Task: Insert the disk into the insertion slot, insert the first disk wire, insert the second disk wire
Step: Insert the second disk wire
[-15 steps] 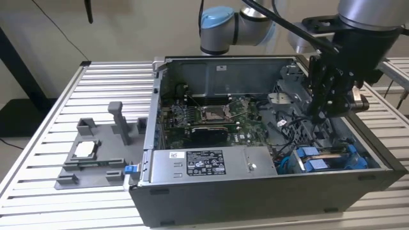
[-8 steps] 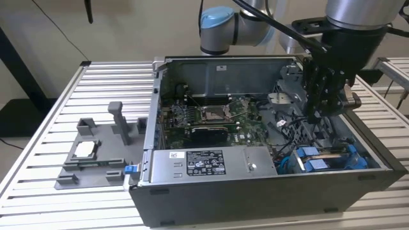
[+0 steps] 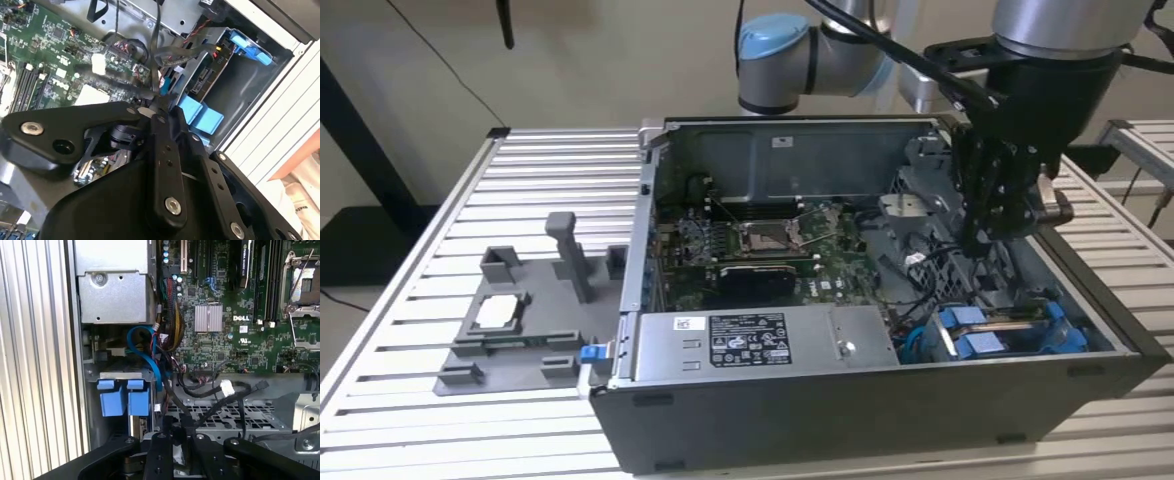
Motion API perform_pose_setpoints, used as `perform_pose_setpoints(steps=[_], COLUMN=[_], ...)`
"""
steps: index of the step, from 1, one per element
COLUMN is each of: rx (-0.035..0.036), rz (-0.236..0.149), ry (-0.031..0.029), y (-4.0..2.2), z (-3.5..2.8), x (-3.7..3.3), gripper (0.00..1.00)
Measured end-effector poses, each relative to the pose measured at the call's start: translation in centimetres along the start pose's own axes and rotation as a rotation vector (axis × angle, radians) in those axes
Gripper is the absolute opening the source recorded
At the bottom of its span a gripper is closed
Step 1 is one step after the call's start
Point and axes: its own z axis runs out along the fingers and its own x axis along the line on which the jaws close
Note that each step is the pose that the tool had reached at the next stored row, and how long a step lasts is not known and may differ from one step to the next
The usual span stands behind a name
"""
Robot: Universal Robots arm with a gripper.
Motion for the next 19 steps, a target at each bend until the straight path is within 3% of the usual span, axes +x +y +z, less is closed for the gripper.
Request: perform_pose_setpoints(steps=[2,3,11,12,13,14,18,19], rx=[0.001,0.0013,0.0036,0.0039,0.0047,0.0066,0.0158,0.0204], rz=[-0.001,-0.002,-0.003,-0.004,-0.006,-0.008,-0.014,-0.014], ry=[0.0046,0.0051,0.0083,0.0155,0.0312,0.0484,0.1017,0.1077], y=[0.02,0.02,0.21,0.26,0.32,0.38,0.76,0.89], z=[0.01,0.0,-0.02,-0.03,-0.03,-0.02,0.04,0.08], x=[0.0,0.01,-0.01,-0.04,-0.13,-0.29,-0.97,-1.17], gripper=[0.2,0.15,0.17,0.17,0.24,0.24,0.24,0.24])
